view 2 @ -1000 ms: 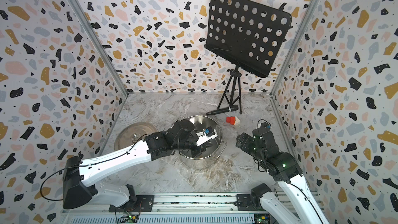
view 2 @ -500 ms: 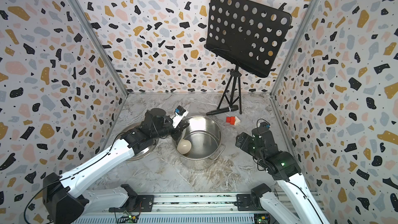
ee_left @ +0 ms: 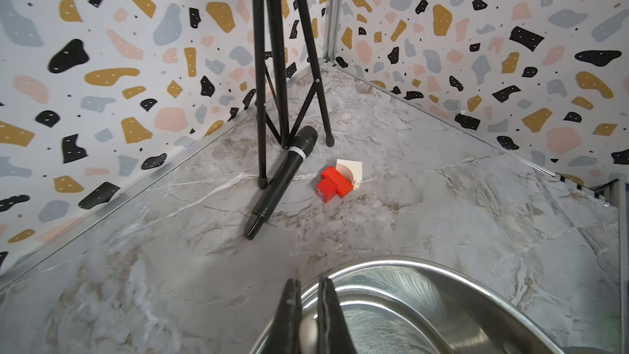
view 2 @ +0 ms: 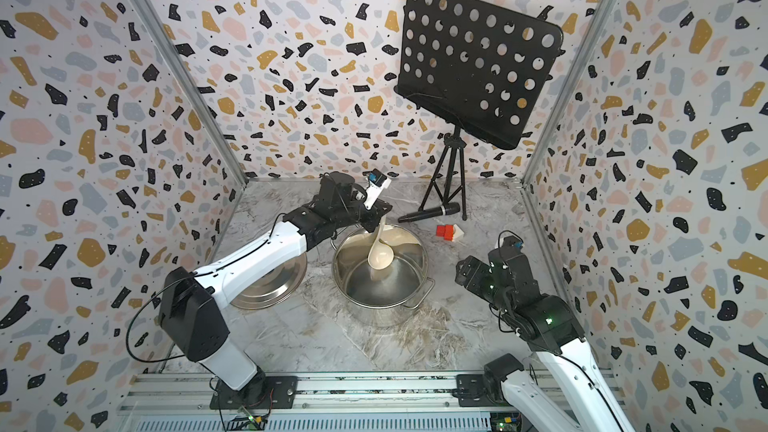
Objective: Stir the soup with a spoon
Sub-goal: Stir the soup in the pan with a stick.
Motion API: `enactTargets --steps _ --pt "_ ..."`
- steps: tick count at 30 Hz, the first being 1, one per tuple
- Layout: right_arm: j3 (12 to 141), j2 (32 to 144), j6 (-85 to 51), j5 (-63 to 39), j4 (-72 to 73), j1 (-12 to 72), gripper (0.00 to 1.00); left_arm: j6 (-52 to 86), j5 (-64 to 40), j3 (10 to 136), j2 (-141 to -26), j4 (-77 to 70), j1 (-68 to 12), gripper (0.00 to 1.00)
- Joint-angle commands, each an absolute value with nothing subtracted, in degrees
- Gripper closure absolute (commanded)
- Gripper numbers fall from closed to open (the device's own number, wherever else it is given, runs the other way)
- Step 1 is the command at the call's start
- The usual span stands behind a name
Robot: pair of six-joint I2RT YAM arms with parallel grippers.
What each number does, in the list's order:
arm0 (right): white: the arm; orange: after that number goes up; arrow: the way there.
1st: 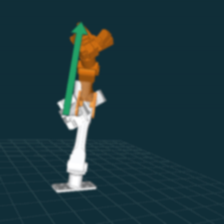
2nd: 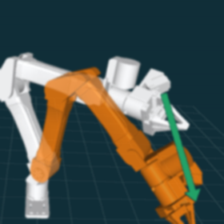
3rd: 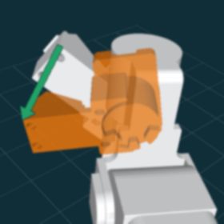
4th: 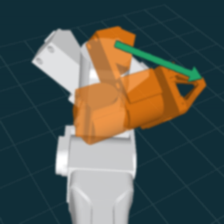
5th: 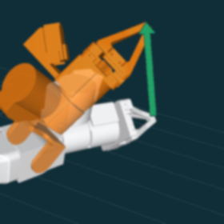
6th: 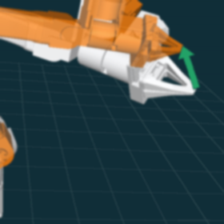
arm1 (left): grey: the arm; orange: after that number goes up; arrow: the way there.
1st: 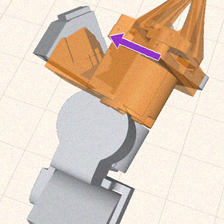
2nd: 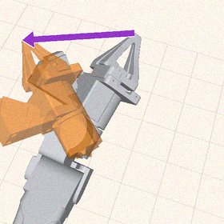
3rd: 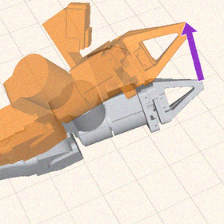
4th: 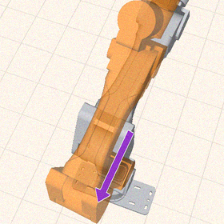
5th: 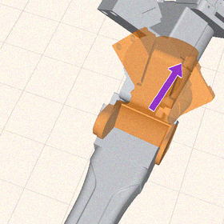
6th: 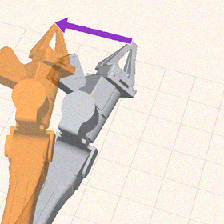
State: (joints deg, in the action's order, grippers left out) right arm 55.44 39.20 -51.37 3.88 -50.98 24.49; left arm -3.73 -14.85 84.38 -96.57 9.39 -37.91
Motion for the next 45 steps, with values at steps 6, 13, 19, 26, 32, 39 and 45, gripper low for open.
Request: enactTargets --steps 6,13,19,26,32,39,45 --pt "55.85 37.14 -52.15 5.13 -52.43 24.29 0.16 -5.94 -16.01 88.0 -97.66 8.48 -47.26 1.0" --pt "55.81 37.86 -52.23 5.5 -52.32 24.3 0.15 -8.98 -15.57 82.58 -92.2 12.1 -54.11 1.0" --pt "55.72 38.48 -51.95 5.59 -52.22 24.32 0.15 -10.28 -14.54 75.0 -84.37 15.0 -56.8 1.0" --pt "55.96 39.32 -51.79 5.35 -51.96 24.35 0.15 -9.89 -11.99 65.76 -74.17 16.2 -56.55 1.0" --pt "56.07 39.36 -51.69 5.13 -52.01 24.32 0.15 -6.02 -12.47 60.19 -68.04 14.37 -50.29 1.0" --pt "56.48 40.07 -51.26 4.22 -52.0 24.34 0.15 -3.99 -15.19 60.89 -70.68 5.94 -38.29 1.0" --pt "57.63 39.93 -50.45 4.47 -51.98 24.3 0.15 -4.34 -15.14 67.52 -78.38 2.3 -33.59 1.0"
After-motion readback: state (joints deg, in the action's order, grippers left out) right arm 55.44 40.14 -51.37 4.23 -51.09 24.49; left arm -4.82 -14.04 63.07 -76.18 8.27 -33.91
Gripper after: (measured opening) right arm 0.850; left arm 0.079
